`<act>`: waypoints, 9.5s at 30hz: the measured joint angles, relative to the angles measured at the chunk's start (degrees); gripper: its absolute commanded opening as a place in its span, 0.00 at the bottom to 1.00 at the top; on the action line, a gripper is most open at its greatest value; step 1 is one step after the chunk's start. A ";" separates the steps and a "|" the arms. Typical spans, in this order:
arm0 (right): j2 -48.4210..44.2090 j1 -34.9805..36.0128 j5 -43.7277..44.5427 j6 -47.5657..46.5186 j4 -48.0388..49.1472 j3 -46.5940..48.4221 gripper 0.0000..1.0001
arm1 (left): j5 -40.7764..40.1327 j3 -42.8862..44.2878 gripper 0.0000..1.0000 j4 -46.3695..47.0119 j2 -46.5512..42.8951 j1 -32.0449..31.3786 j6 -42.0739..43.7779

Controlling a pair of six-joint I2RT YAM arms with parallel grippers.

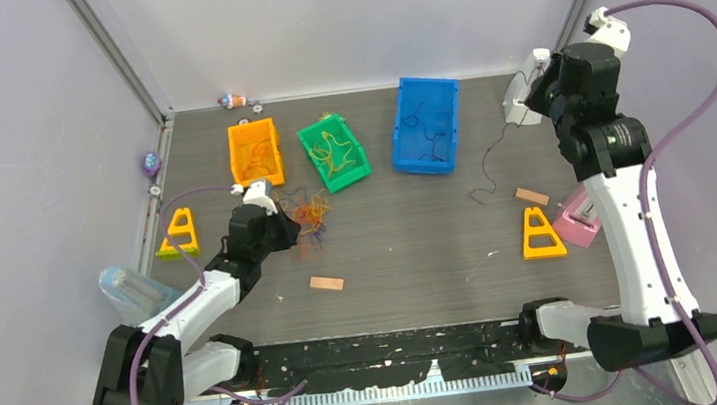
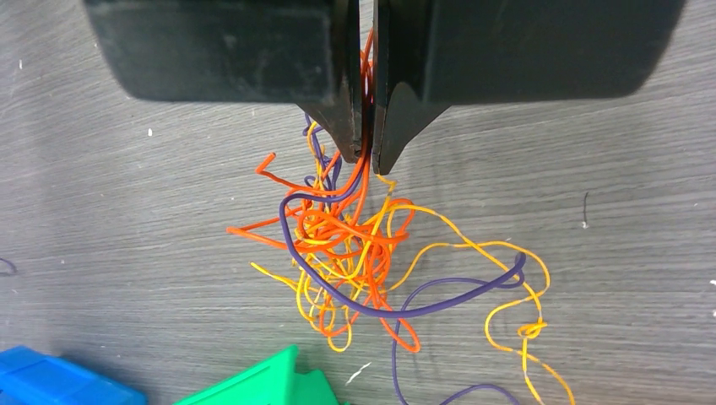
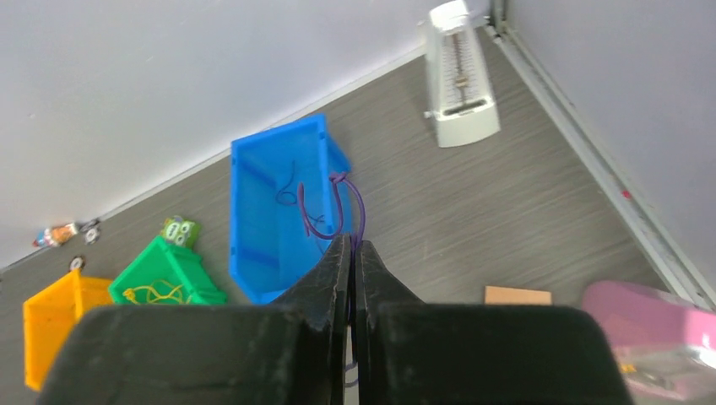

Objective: Untangle the cables

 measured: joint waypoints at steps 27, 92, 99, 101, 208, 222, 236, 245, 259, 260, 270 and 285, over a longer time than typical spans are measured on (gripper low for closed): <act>27.34 4.20 -18.82 0.37 19.19 31.50 0.05 | 3.08 -0.66 0.00 3.17 -0.68 -0.35 1.16; 4.98 28.98 -35.63 -11.26 47.98 -56.89 0.67 | 33.14 6.93 0.00 14.25 14.91 -9.03 3.85; 10.10 30.16 -32.81 -11.63 50.47 -56.17 0.39 | 34.45 7.04 0.00 14.47 15.12 -9.03 3.80; 10.75 30.32 -32.13 -11.89 50.66 -55.49 0.18 | 34.60 7.04 0.00 14.64 15.12 -9.03 3.80; -28.30 27.69 -25.66 -5.60 41.42 -62.95 0.80 | 36.54 41.11 0.00 -3.37 18.82 -23.08 10.69; -9.18 27.87 -35.28 -4.46 57.72 -62.86 0.45 | 44.65 42.32 0.00 -1.75 18.47 -23.08 9.73; -6.47 22.32 -9.49 7.37 45.40 -63.71 0.15 | 26.14 34.86 0.00 -2.51 -4.74 -8.92 4.31; -10.27 15.91 -1.44 14.05 33.75 -65.05 0.31 | 5.99 32.28 0.00 -11.43 -12.26 1.03 0.74; -15.91 15.76 -6.95 8.63 35.34 -65.05 0.91 | 5.05 47.01 0.00 -21.81 -0.52 1.29 1.44; -16.48 15.76 -7.37 8.13 35.54 -65.05 0.91 | 5.42 47.52 0.00 -21.81 -0.07 1.29 1.44; -18.95 15.76 -9.25 5.60 36.24 -65.05 0.91 | 6.40 54.53 0.00 -22.51 9.05 1.29 2.01; -20.98 15.76 -9.33 4.48 36.28 -65.05 0.91 | 6.93 60.48 0.00 -16.13 27.23 2.34 4.52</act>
